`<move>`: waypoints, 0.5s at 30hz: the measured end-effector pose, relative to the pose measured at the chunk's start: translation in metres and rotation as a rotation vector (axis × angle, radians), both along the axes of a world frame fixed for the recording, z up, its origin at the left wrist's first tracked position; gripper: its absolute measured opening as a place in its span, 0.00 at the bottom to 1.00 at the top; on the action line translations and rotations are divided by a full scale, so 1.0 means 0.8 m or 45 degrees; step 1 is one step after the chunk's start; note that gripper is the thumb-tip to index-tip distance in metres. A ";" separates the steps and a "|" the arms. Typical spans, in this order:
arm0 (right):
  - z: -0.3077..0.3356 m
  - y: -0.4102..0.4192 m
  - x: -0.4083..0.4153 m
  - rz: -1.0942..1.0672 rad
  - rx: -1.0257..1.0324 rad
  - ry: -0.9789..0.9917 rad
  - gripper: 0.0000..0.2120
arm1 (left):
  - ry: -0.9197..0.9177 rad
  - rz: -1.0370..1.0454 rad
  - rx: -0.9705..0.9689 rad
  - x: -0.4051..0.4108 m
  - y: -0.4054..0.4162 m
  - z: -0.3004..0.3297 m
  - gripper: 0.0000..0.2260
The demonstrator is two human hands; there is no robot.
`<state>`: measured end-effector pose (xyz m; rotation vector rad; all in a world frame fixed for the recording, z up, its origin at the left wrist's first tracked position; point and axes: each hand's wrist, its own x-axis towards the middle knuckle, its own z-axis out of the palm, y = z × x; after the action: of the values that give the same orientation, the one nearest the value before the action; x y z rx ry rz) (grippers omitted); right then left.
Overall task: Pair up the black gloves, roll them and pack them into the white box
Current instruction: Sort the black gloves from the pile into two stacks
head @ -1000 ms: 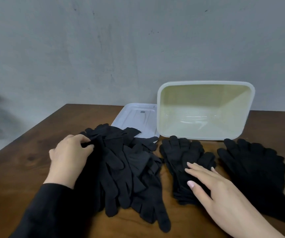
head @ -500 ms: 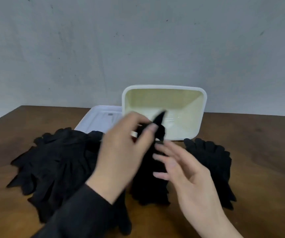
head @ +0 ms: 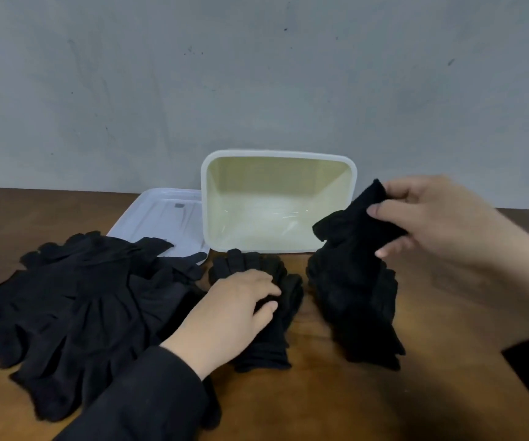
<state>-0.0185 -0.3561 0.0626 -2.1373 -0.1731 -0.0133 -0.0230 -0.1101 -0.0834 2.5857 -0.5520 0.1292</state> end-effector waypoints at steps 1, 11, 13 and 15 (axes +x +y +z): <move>0.007 -0.005 0.008 0.018 -0.133 0.017 0.07 | 0.070 -0.012 0.072 0.002 0.000 -0.003 0.16; -0.044 -0.022 0.019 -0.300 -0.346 -0.510 0.08 | 0.147 -0.014 0.126 0.001 -0.001 -0.004 0.18; -0.092 -0.025 0.001 -0.235 -0.420 -0.517 0.12 | 0.151 -0.018 0.119 0.000 -0.001 -0.004 0.18; -0.145 -0.032 -0.015 -0.137 -0.568 -0.443 0.16 | 0.156 -0.025 0.119 0.000 0.000 -0.004 0.18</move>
<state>-0.0304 -0.3818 -0.0536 -2.5749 -0.2846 -0.4491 -0.0228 -0.1105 -0.0868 2.6560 -0.5503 -0.0634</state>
